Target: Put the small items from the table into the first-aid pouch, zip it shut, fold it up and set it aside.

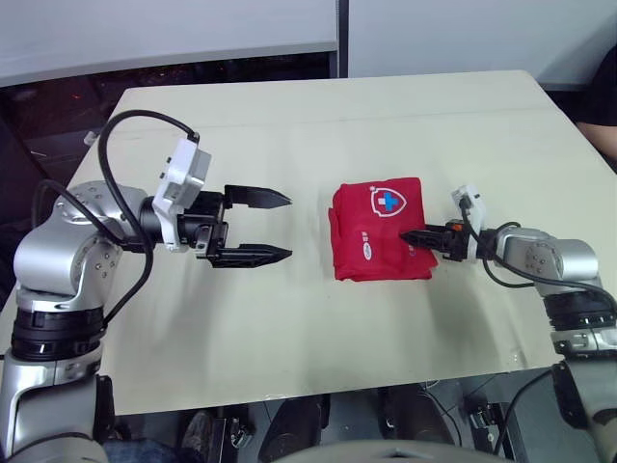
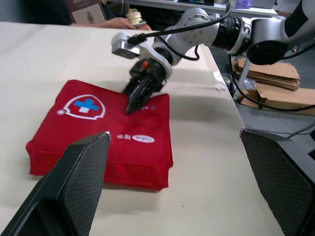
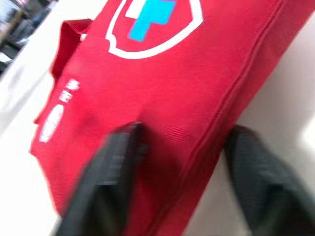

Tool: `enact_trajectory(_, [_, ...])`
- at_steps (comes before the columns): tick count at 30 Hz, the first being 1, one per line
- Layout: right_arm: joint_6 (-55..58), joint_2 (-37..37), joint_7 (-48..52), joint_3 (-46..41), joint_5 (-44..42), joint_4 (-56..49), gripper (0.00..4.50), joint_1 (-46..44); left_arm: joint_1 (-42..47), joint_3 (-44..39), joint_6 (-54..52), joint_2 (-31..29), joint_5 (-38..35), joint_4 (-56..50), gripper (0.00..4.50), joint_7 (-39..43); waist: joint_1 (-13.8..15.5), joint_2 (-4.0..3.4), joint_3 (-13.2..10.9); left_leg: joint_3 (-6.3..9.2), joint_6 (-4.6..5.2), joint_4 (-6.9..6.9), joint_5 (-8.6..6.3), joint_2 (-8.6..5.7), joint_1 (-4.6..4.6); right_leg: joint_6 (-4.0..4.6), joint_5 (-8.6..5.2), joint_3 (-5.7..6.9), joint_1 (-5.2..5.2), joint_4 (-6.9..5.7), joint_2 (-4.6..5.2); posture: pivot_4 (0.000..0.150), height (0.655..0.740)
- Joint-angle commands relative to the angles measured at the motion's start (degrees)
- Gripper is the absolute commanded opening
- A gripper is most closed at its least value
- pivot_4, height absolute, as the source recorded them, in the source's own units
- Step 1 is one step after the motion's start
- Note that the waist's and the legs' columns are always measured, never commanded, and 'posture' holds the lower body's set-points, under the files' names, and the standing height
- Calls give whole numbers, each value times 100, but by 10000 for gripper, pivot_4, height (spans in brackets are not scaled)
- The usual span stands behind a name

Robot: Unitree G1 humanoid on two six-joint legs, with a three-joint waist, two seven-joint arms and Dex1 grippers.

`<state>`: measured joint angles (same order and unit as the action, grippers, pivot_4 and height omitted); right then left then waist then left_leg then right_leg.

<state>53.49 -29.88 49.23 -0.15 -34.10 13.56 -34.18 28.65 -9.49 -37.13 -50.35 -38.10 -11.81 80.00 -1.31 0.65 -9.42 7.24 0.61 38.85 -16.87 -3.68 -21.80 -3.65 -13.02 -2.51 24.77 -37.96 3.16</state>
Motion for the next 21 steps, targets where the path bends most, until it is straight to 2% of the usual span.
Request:
enact_trajectory(1, [28, 203, -381, -363, -53, 57, 5136, -129, 83, -125, 80, -81, -113, -112, 45000, -117, -41, 0, 0, 1, 0, 0, 0, 0, 0, 0, 0, 0, 0, 0, 0, 1500, 7368])
enact_trajectory(2, [-36, 299, -606, -581, -67, 165, 1731, -204, 112, -104, 89, -54, -127, -97, 45000, -150, -56, 0, 0, 2, 0, 0, 0, 1, 0, 0, 0, 0, 1, 0, 0, 1500, 7368])
enact_trajectory(3, [-198, 432, -953, -897, -82, 372, 510, -323, 157, -69, 118, -21, -117, -72, 45000, -183, -73, 0, 0, 1, -1, 0, 0, 1, 0, 0, 0, 0, 1, 0, 0, 1500, 7368])
enact_trajectory(7, [-1149, 762, -2658, -1948, 144, 1614, 510, -886, 409, 6, 255, 120, -76, 119, 45000, -332, -62, -5, -3, -1, -4, -1, 2, -3, -2, 4, 3, -1, 4, -2, 2, 1500, 7368])
enact_trajectory(9, [-2075, 797, -3681, -2513, 235, 2358, 510, -1223, 594, 24, 385, 256, -20, 289, 45000, -465, -11, -6, -3, 3, -4, -1, 3, -8, -5, 5, 4, 3, 3, 0, 7, 1500, 7368])
enact_trajectory(12, [-3105, 845, -4552, -3091, 213, 2981, 510, -1553, 743, 36, 474, 370, 14, 436, 45000, -615, 59, -6, -4, 5, -4, -1, 3, -10, -9, 5, 3, 7, 4, 5, 7, 1500, 7368])
enact_trajectory(16, [-4168, 1164, -5536, -3584, 173, 3078, 510, -1690, 884, -13, 623, 506, 138, 658, 45000, -960, 19, -6, -4, -1, -4, -6, 3, -9, -9, 5, 3, 1, 6, 5, 5, 1500, 7368])
enact_trajectory(21, [-3914, 1765, -6260, -3952, -340, 2632, 510, -1608, 875, 36, 725, 536, 221, 716, 45000, -1088, -156, -9, -2, -12, -5, -9, 4, -1, -6, 5, 4, -12, 13, -5, -1, 1500, 7368])
